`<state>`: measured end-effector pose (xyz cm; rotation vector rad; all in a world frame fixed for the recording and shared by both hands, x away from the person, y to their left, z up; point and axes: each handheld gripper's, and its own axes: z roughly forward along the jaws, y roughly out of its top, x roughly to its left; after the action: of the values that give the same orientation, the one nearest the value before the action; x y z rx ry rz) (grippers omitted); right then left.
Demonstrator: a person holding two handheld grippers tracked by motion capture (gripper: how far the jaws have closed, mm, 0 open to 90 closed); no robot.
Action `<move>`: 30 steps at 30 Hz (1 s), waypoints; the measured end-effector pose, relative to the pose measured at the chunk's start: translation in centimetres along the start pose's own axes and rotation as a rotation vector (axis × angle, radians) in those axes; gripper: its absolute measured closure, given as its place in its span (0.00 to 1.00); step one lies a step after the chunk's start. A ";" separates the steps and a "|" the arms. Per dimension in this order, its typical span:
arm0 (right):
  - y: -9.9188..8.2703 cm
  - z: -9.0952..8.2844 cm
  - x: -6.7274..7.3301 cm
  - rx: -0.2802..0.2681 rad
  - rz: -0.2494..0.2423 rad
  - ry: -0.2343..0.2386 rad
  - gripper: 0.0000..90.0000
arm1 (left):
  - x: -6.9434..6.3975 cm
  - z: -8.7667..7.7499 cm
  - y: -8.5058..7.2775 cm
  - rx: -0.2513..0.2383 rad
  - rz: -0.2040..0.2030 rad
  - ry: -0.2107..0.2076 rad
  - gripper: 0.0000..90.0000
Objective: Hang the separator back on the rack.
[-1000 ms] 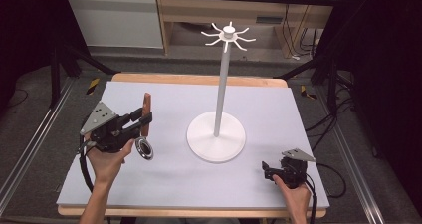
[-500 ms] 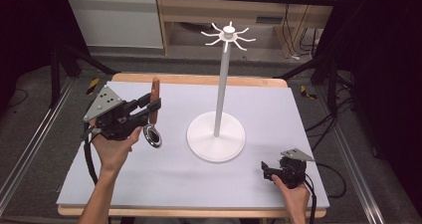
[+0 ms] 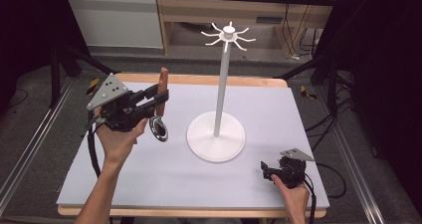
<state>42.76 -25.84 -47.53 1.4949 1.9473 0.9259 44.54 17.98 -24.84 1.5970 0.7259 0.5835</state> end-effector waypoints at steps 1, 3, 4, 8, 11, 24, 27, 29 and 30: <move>0.0 0.0 0.0 0.001 -0.001 -0.001 0.07 | 0.0 0.1 0.1 -0.003 -0.003 -0.003 0.75; 0.0 0.0 0.0 -0.001 0.000 -0.001 0.07 | -0.1 0.3 0.4 -0.006 -0.013 -0.015 0.75; 0.0 0.0 0.0 -0.003 0.002 0.002 0.07 | -0.1 0.4 0.5 -0.007 -0.013 -0.017 0.75; 0.0 -0.1 0.0 -0.006 0.001 0.002 0.07 | -0.3 0.8 1.0 -0.015 -0.014 -0.024 0.75; 0.0 -0.1 0.0 -0.005 0.002 0.003 0.07 | -0.5 1.0 1.3 -0.014 -0.010 -0.027 0.75; 0.1 0.0 -0.1 -0.005 0.005 -0.001 0.07 | -1.4 1.7 3.4 -0.036 0.007 -0.047 0.75; 0.1 0.0 -0.1 -0.006 0.007 -0.001 0.07 | -1.6 2.1 3.8 -0.036 0.015 -0.052 0.75; 0.1 -0.1 -0.1 -0.006 0.008 0.001 0.07 | -1.7 2.4 4.0 -0.036 0.017 -0.053 0.75; 0.1 -0.1 -0.1 -0.008 0.007 0.001 0.07 | -1.7 2.5 4.2 -0.033 0.019 -0.054 0.75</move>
<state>42.80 -25.96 -47.43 1.4978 1.9385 0.9368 45.71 14.72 -21.04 1.5844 0.6583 0.5619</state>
